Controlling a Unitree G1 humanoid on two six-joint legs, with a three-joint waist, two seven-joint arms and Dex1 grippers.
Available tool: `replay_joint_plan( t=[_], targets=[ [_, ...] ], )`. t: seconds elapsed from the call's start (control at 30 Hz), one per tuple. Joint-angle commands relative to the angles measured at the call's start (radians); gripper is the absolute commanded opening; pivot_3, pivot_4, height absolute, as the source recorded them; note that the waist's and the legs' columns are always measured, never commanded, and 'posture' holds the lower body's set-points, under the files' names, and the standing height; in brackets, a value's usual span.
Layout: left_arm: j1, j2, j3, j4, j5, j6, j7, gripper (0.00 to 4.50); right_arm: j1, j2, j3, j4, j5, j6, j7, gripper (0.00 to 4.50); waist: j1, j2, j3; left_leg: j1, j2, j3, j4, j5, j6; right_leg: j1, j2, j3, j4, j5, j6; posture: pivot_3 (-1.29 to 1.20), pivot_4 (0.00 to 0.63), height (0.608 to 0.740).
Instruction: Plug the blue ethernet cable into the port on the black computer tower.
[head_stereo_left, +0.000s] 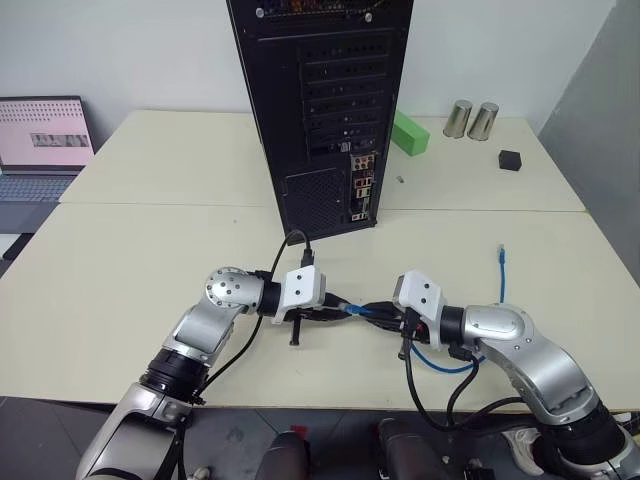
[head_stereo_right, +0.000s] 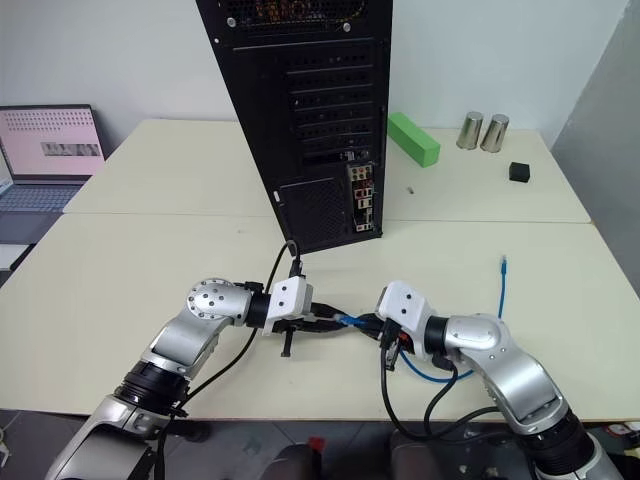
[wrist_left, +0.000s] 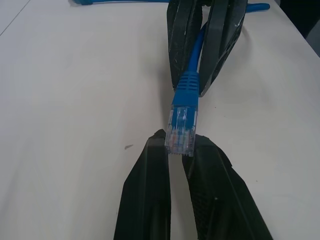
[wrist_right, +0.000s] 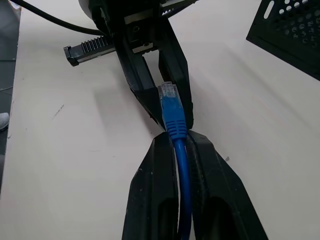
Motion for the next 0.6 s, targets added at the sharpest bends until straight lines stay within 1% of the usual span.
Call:
replay_joint_plan(
  t=[0.03,0.2,0.47,0.6],
  targets=[
    [0.003,0.003,0.044,-0.01,-0.037,-0.008,0.003,1.1,-0.02,0.004,-0.01,-0.014,-0.006,-0.024,-0.005,0.01,0.0,0.0,0.0,0.0,0.0,0.0,0.0,0.0,0.0,0.0,0.0,0.0,0.0,0.0,0.0,0.0,0.15,0.74],
    [0.014,0.009,0.067,-0.004,-0.052,-0.03,0.001,2.25,-0.016,-0.002,-0.01,-0.006,-0.015,-0.031,0.004,0.01,0.0,0.0,0.0,0.0,0.0,0.0,0.0,0.0,0.0,0.0,0.0,0.0,0.0,0.0,0.0,0.0,0.15,0.74],
    [0.011,0.001,0.069,-0.02,-0.076,-0.005,-0.006,2.25,-0.012,-0.013,0.0,0.002,-0.03,-0.043,0.015,0.01,0.0,0.0,0.0,0.0,0.0,0.0,0.0,0.0,0.0,0.0,0.0,0.0,0.0,0.0,0.0,0.0,0.15,0.74],
    [0.014,0.013,0.053,-0.018,-0.067,-0.028,-0.034,2.25,-0.011,-0.014,0.001,0.002,-0.032,-0.044,0.017,0.01,0.0,0.0,0.0,0.0,0.0,0.0,0.0,0.0,0.0,0.0,0.0,0.0,0.0,0.0,0.0,0.0,0.15,0.74]
  ],
)
